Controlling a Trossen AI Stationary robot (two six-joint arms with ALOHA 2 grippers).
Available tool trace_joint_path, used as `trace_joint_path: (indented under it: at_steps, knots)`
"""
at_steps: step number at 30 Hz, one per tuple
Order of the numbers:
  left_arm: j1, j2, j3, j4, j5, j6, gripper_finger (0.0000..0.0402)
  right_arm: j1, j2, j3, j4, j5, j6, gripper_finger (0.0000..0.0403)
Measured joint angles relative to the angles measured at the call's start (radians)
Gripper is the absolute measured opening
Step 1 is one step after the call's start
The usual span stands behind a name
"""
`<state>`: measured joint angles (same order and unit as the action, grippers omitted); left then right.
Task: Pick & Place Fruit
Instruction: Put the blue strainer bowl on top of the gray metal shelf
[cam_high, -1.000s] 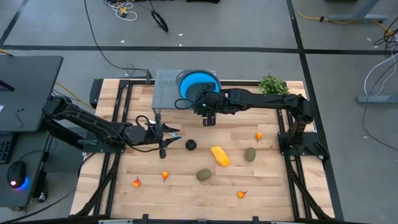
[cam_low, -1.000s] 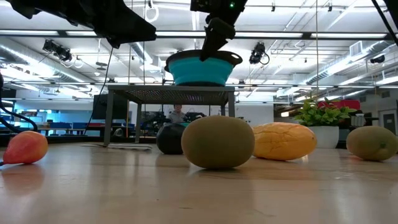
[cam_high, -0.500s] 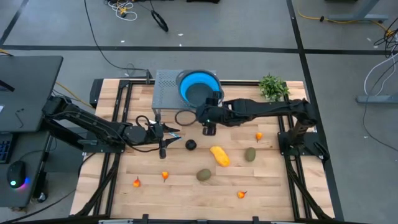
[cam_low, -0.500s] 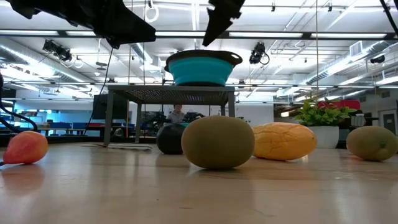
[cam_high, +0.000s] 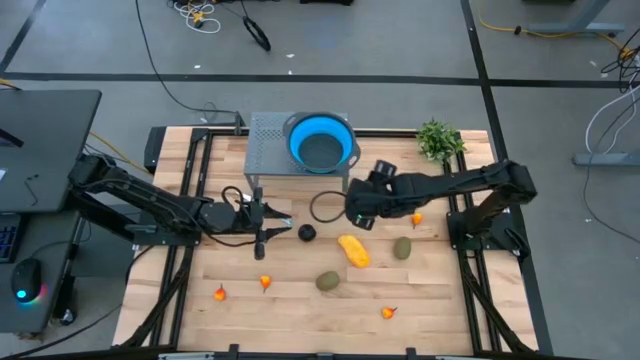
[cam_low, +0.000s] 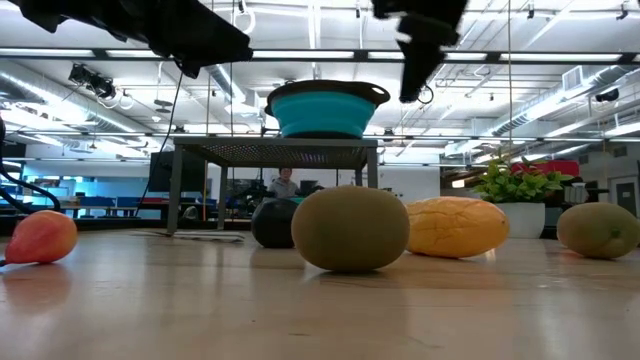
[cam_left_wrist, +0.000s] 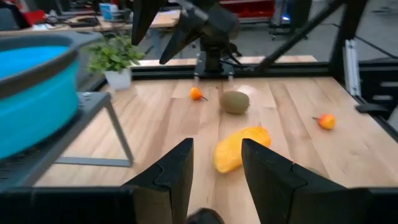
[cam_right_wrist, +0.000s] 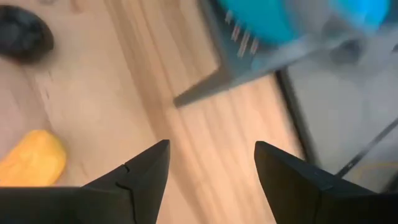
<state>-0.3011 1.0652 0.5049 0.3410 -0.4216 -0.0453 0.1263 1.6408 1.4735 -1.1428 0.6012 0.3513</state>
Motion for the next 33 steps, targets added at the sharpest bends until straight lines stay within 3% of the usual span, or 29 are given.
trace_joint_path:
  at_steps: [7, 14, 16, 21, 25, 33]
  knots:
    - [0.004, 0.000, 0.000, 0.085, -0.018, 0.016, 0.0146, 0.037, -0.211, -0.391, 0.265, 0.032, 0.113, 0.0245]
    - [0.044, 0.000, 0.009, 0.196, -0.083, -0.008, 0.0146, 0.039, -0.383, -0.701, 0.615, 0.051, 0.114, 0.0245]
    - [0.078, 0.000, 0.043, 0.130, -0.076, -0.055, 0.0142, 0.039, -0.415, -0.770, 0.685, 0.043, 0.115, 0.0245]
    - [0.152, 0.019, 0.162, -0.054, 0.056, -0.045, 0.0123, 0.039, -0.455, -0.889, 0.843, -0.048, 0.115, 0.0245]
    - [0.188, 0.017, 0.270, -0.189, 0.047, 0.025, 0.0121, 0.046, -0.461, -0.939, 0.937, -0.102, 0.104, 0.0245]
    - [0.307, 0.053, 0.471, -0.485, 0.100, 0.027, 0.0167, 0.115, -0.461, -0.944, 0.989, -0.105, 0.066, 0.0245]
